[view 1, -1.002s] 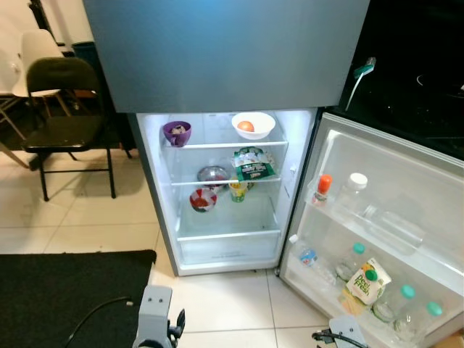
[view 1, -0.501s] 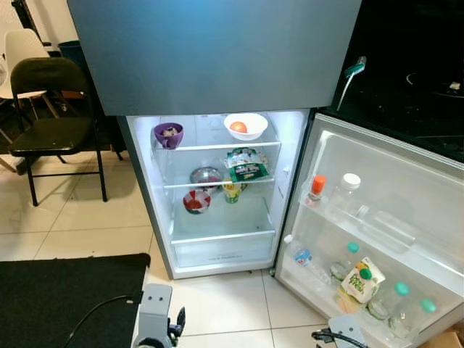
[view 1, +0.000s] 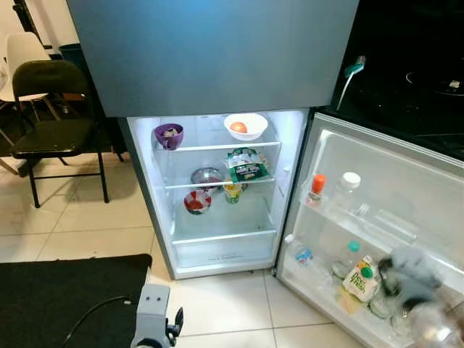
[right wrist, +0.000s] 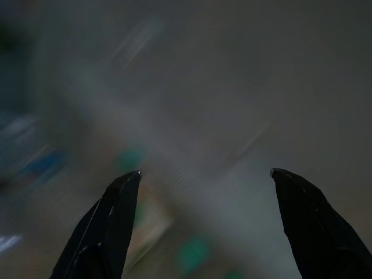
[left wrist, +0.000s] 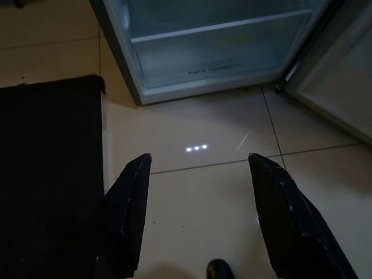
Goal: Restocking fridge
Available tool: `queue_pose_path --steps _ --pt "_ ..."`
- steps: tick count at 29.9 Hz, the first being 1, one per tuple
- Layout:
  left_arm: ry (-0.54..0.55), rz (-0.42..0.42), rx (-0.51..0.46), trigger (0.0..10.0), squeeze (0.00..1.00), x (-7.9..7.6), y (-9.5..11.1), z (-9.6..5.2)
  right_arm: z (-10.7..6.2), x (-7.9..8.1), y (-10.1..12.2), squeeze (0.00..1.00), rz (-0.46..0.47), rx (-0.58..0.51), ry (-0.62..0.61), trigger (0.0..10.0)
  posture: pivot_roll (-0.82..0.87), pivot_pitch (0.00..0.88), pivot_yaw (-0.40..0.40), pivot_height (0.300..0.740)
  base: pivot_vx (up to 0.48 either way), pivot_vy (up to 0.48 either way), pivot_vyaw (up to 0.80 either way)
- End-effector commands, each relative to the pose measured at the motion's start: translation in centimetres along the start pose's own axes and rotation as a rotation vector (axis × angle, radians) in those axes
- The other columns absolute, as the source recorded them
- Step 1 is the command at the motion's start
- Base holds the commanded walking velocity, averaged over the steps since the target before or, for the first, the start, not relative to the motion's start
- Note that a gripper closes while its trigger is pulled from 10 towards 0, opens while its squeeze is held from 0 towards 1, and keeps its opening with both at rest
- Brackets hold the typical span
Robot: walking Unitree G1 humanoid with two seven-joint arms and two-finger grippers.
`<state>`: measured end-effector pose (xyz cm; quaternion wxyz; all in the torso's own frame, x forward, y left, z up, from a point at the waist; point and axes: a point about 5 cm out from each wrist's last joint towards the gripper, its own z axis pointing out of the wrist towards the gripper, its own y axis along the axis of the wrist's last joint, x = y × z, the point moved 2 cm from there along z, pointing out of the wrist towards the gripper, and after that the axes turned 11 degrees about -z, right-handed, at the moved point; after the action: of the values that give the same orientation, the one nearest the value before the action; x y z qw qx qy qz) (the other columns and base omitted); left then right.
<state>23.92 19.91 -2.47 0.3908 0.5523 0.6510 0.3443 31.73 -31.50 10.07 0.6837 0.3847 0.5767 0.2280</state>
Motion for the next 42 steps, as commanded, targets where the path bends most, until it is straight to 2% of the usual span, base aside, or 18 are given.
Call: queue_pose_path --steps 1,4,8,9,13,15,18,20,21,22,23,24,25,29,33,38,39,42 --pt "0.012 0.010 0.002 10.0 0.00 0.7 0.1 -0.2 0.0 0.2 0.1 0.00 -0.007 0.003 0.008 10.0 -0.11 0.085 0.004 0.740 0.000 0.000 0.00" --pt "0.014 0.020 -0.006 10.0 0.00 1.1 0.5 -0.4 1.0 -2.6 2.5 0.00 -0.021 -0.098 -0.022 10.0 -0.10 0.094 0.010 0.740 0.000 0.000 0.00" --pt "0.015 0.023 -0.007 10.0 0.00 1.2 0.5 -0.4 1.1 -3.1 2.9 0.00 -0.024 -0.116 -0.023 10.0 -0.10 0.094 0.010 0.740 0.000 0.000 0.00" --pt "0.018 0.026 -0.007 10.0 0.00 1.5 0.6 -0.5 1.3 -3.9 3.3 0.00 -0.043 -0.129 -0.018 10.0 -0.10 0.102 0.018 0.740 0.000 0.000 0.00" --pt "0.022 0.036 -0.005 10.0 0.00 2.0 0.8 -0.5 1.8 -5.8 3.1 0.00 -0.249 -0.105 0.049 10.0 -0.10 0.107 0.025 0.740 0.000 0.000 0.00" --pt "0.019 0.038 -0.009 10.0 0.00 1.8 1.0 -0.5 1.9 -7.0 2.5 0.00 -0.401 -0.070 0.049 10.0 -0.10 0.107 0.026 0.740 0.000 0.000 0.00" --pt "0.016 0.036 -0.013 10.0 0.00 1.7 1.2 -0.5 2.0 -8.0 2.0 0.00 -0.476 -0.023 0.082 10.0 -0.10 0.108 0.026 0.740 0.000 0.000 0.00" --pt "0.016 0.036 -0.013 10.0 0.00 1.7 1.2 -0.5 1.8 -8.0 1.4 0.00 -0.469 0.011 0.162 10.0 -0.10 0.109 0.026 0.740 0.000 0.000 0.00" --pt "0.015 0.035 -0.010 10.0 0.00 1.7 1.0 -0.6 1.1 -7.6 0.4 0.00 -0.408 0.057 0.300 10.0 -0.10 0.110 0.025 0.740 0.000 0.000 0.00" --pt "0.014 0.035 -0.009 10.0 0.00 1.7 1.0 -0.7 0.8 -7.4 0.0 0.00 -0.371 0.069 0.350 10.0 -0.10 0.110 0.025 0.740 0.000 0.000 0.00" --pt "0.014 0.035 -0.009 10.0 0.00 1.7 1.0 -0.7 0.8 -7.4 0.0 0.00 -0.371 0.069 0.350 10.0 -0.10 0.110 0.025 0.740 0.000 0.000 0.00" --pt "0.013 0.036 -0.002 10.0 0.00 1.7 0.8 -0.7 0.0 -7.9 -0.5 0.00 -0.273 0.086 0.414 10.0 -0.10 0.111 0.025 0.740 0.000 0.000 0.00" --pt "0.013 0.036 0.000 10.0 0.00 1.7 0.7 -0.8 -0.3 -8.3 -0.6 0.00 -0.243 0.088 0.432 10.0 -0.10 0.111 0.025 0.740 0.000 0.000 0.00" --pt "0.010 0.037 0.003 10.0 0.00 1.6 0.7 -0.8 -0.8 -9.6 -0.8 0.00 -0.178 0.107 0.447 10.0 -0.10 0.111 0.025 0.740 0.000 0.000 0.00" --pt "0.002 0.037 0.009 10.0 0.00 1.4 0.7 -0.6 -1.9 -11.3 -2.9 0.00 -0.204 0.216 0.489 10.0 -0.12 0.111 0.026 0.740 0.000 0.000 0.00" --pt "-0.003 0.037 0.010 10.0 0.00 1.2 0.8 -0.5 -2.6 -10.4 -3.9 0.00 -0.207 0.259 0.557 10.0 -0.13 0.111 0.027 0.740 0.000 0.000 0.00" --pt "-0.008 0.037 0.010 10.0 0.00 1.1 0.8 -0.4 -3.2 -9.1 -4.8 0.00 -0.227 0.294 0.629 10.0 -0.13 0.109 0.026 0.740 0.000 0.000 0.00" --pt "-0.009 0.035 0.009 10.0 0.00 1.0 0.8 -0.4 -3.5 -8.1 -5.3 0.00 -0.249 0.309 0.677 10.0 -0.13 0.108 0.025 0.740 0.000 0.000 0.00"
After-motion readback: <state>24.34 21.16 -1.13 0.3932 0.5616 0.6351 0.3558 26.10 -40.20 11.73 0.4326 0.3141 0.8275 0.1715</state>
